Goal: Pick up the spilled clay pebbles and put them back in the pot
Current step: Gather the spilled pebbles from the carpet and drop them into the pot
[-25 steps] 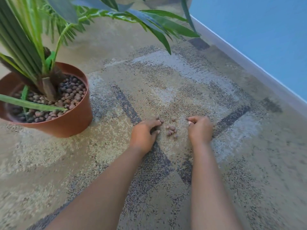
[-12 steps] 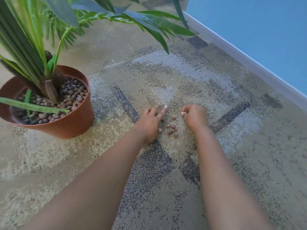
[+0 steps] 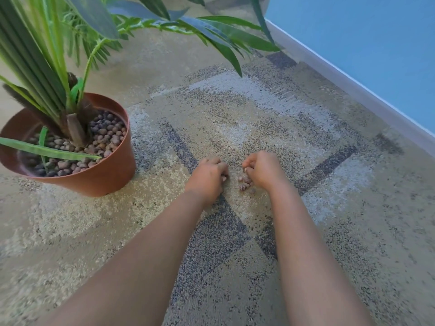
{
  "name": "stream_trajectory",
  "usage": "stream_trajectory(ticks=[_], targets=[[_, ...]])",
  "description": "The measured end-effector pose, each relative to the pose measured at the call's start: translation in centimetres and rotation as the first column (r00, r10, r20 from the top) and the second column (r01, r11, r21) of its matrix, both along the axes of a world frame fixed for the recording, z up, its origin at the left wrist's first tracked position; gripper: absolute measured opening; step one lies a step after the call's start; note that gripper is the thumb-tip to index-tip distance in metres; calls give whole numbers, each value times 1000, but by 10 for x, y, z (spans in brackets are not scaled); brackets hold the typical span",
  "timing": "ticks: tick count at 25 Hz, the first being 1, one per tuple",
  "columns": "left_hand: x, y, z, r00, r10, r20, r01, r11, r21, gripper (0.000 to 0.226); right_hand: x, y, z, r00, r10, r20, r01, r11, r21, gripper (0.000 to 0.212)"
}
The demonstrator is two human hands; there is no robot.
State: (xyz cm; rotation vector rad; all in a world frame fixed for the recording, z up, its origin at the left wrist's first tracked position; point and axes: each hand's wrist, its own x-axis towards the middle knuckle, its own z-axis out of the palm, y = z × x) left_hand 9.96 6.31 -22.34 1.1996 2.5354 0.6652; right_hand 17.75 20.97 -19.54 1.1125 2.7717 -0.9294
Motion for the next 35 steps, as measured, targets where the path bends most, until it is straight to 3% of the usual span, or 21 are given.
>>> stream_trajectory(ticks=[2,5,8,10,12,15,24,26,28,31,33,35], targets=[[2,-2,4,1000,11,-19,-11,1000,7,15,8,0,6,1000,-11,-19,10,999,-37,13],[6,-2,7,999,-15,-29,15,1000,-15,21,25,7,17,988,-150,20,151,971,-184,12],[9,0,6,993,-44,-109,38,998,-52,26,32,11,26,946,-162,281,237,936,-258,4],[11,2,5,993,-22,-116,16,999,-48,23,31,6,28,908,-156,389,284,912,-296,17],[15,4,7,994,3,-105,-7,999,-34,19,29,-1,22,912,-170,373,274,930,-245,27],[18,6,8,995,28,-97,-30,999,-19,16,27,-14,16,944,-198,265,244,957,-154,21],[25,10,13,990,-80,-115,71,994,-81,31,27,-11,23,949,-109,295,189,948,-258,6],[26,9,13,997,31,-72,-36,997,-73,26,25,-10,30,952,-138,274,219,931,-291,5],[24,4,19,970,240,19,-240,970,-40,21,21,-10,42,949,-163,269,234,937,-258,2],[14,-6,53,867,470,164,-492,861,132,9,9,-20,70,983,-136,122,163,956,-245,7],[5,-17,93,879,462,115,-474,826,305,3,-2,-37,98,988,-69,-140,32,967,-253,8],[-7,-39,135,891,450,54,-429,799,422,5,-20,-59,127,919,12,-393,-110,968,-228,12]])
